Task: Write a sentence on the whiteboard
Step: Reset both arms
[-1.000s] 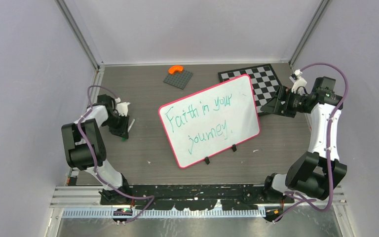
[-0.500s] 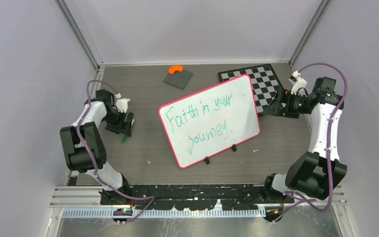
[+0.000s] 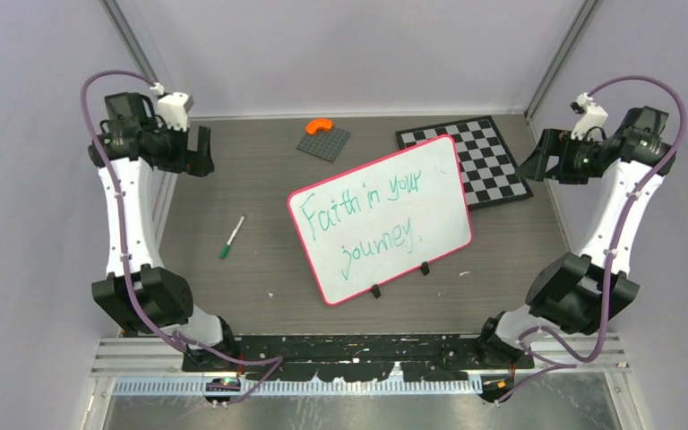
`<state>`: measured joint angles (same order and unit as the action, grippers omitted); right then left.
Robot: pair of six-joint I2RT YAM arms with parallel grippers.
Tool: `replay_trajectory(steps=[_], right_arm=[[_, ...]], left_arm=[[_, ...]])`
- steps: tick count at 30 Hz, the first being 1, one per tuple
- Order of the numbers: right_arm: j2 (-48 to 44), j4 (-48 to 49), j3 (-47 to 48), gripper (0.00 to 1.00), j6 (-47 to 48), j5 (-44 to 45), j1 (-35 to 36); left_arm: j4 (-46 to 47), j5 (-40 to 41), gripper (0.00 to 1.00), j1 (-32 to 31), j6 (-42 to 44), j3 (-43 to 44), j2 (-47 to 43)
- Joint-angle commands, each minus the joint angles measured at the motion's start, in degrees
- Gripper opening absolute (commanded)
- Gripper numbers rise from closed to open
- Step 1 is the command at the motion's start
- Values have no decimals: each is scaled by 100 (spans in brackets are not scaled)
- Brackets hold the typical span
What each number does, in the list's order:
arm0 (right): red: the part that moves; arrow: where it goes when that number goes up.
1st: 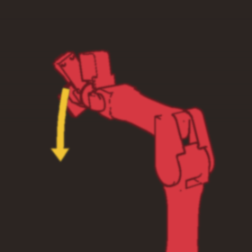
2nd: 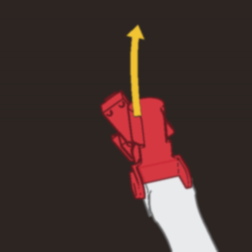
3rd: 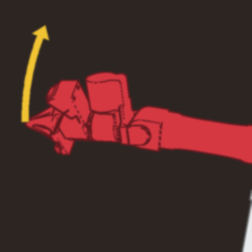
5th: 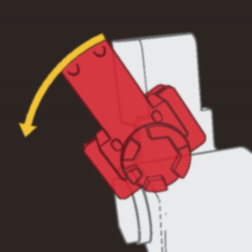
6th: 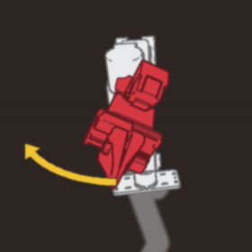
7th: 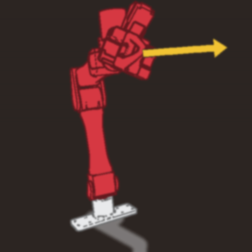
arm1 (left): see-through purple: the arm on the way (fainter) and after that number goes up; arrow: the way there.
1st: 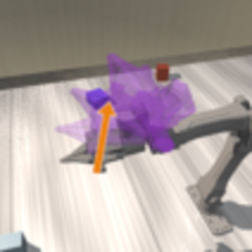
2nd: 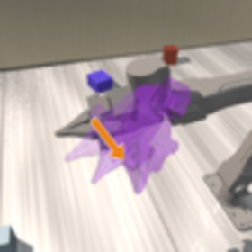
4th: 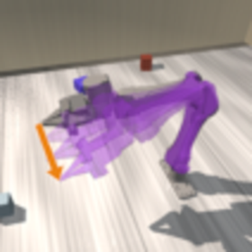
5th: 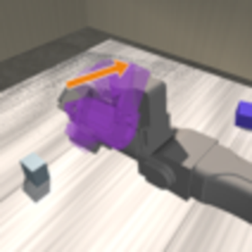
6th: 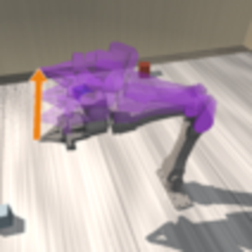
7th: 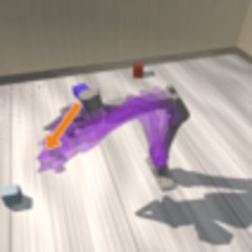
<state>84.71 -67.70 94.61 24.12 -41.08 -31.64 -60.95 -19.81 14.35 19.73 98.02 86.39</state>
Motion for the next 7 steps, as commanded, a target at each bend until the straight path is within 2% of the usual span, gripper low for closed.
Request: replay_trajectory(steps=[1, 7], right_arm=[[445, -49, 580, 90, 163, -93, -276], [901, 167, 640, 90, 153, 28, -282]], left_arm=[[-221, -362, 100, 287, -404, 265, 35], [301, -443, 100, 303, -677, -229, 84]])
